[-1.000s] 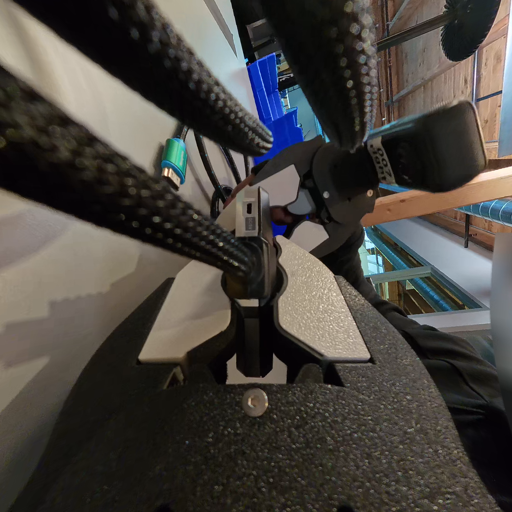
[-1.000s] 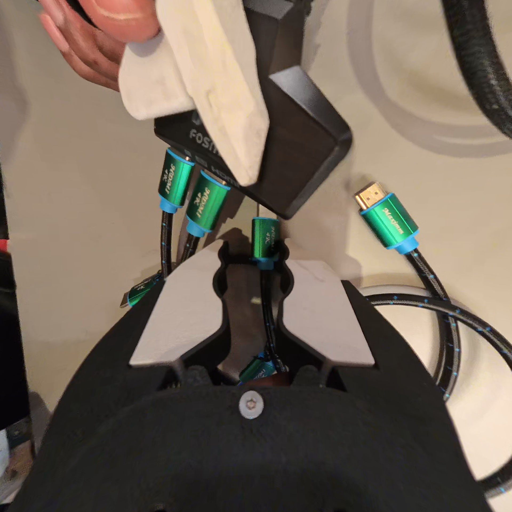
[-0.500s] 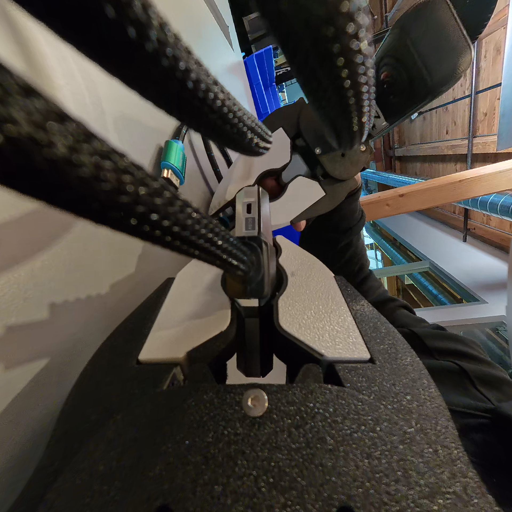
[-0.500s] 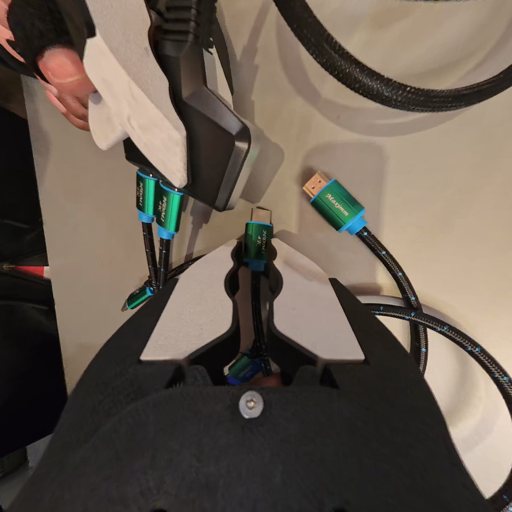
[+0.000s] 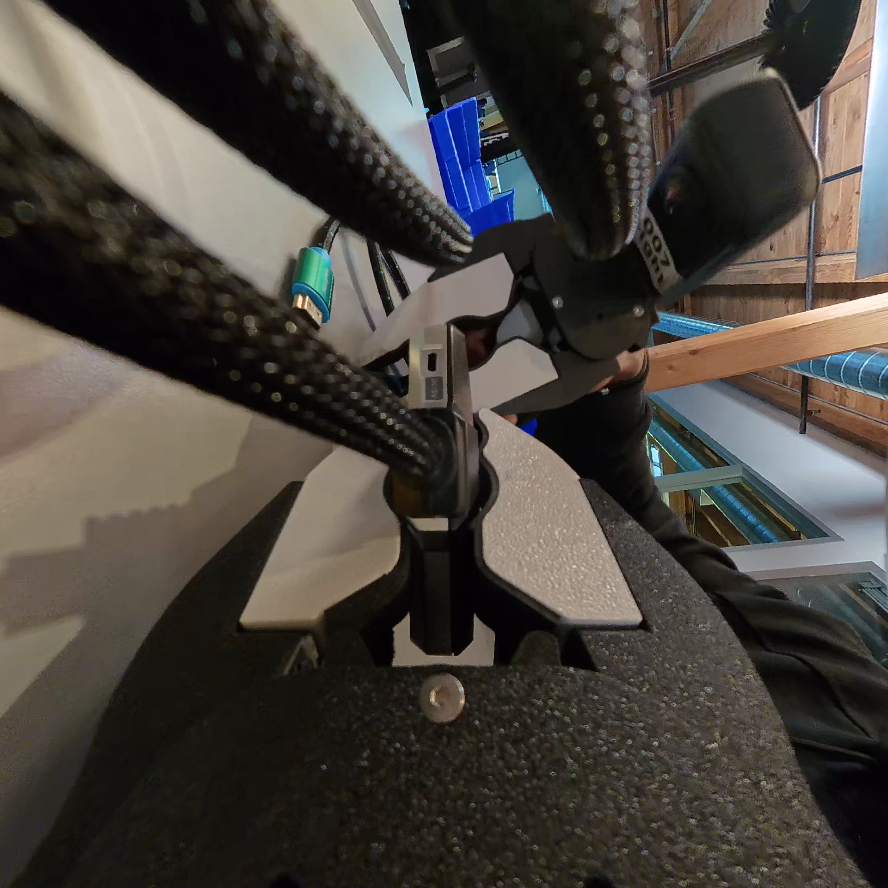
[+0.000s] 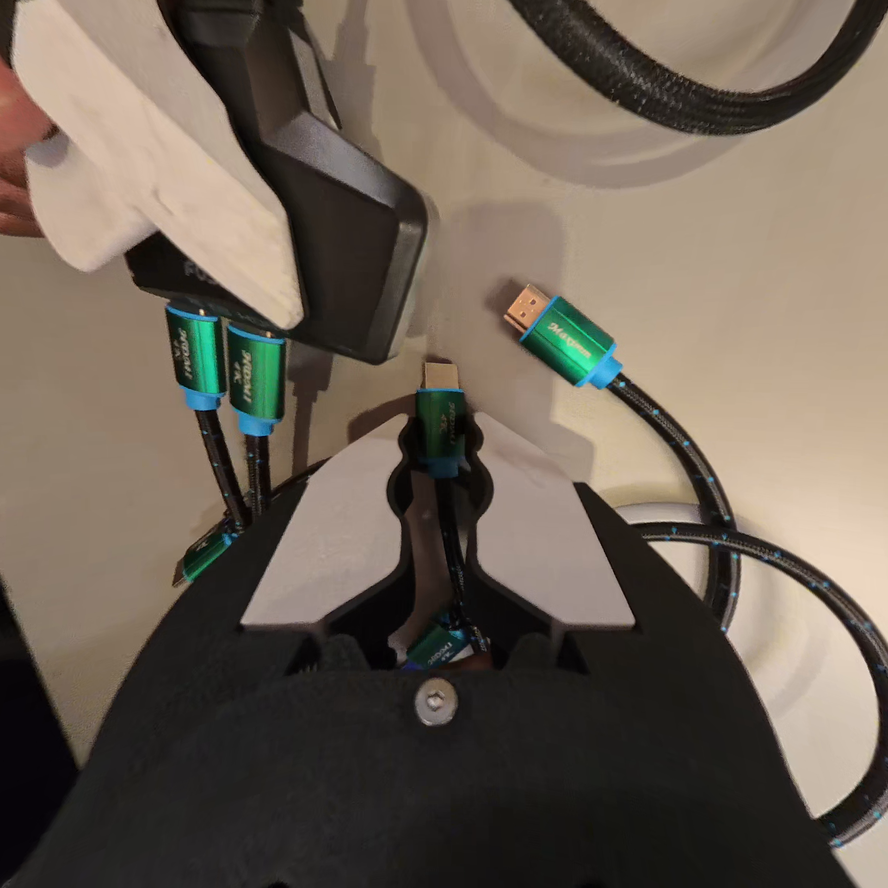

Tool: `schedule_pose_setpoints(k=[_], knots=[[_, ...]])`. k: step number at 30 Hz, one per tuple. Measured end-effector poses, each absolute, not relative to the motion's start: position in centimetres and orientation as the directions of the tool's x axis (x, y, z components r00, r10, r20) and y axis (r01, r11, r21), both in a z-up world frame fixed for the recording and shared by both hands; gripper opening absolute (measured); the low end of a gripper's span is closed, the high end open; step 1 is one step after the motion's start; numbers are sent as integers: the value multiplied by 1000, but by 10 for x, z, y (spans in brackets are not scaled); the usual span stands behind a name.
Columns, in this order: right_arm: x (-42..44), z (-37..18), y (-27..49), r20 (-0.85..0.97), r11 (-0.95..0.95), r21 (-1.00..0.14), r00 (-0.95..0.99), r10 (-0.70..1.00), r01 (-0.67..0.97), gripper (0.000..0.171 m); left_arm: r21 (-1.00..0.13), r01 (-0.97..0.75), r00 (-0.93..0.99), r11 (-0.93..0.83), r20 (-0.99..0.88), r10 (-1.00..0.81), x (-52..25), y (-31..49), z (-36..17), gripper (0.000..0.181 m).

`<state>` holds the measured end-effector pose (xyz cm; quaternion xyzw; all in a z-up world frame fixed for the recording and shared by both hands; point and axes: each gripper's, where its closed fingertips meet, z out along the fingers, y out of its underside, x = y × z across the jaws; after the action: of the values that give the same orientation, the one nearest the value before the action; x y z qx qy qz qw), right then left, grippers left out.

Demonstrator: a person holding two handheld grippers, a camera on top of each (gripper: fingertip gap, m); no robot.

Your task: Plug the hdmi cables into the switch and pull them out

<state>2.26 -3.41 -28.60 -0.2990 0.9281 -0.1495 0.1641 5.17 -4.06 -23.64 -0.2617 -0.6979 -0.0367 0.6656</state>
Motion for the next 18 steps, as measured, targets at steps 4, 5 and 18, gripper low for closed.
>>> schedule_pose_setpoints(k=[4,5,18], knots=[[22,-287,-37,-92,731,-490,-806,-585,-475,19,-299,407,18,863,947,319,52,-42,-237,23],[22,-287,-37,-64,717,-524,-818,-571,-459,19,-298,406,18,864,948,318,52,-42,-237,23],[23,-247,-44,649,301,-588,-660,-378,-751,14,-285,326,20,901,955,295,52,-59,-233,22]])
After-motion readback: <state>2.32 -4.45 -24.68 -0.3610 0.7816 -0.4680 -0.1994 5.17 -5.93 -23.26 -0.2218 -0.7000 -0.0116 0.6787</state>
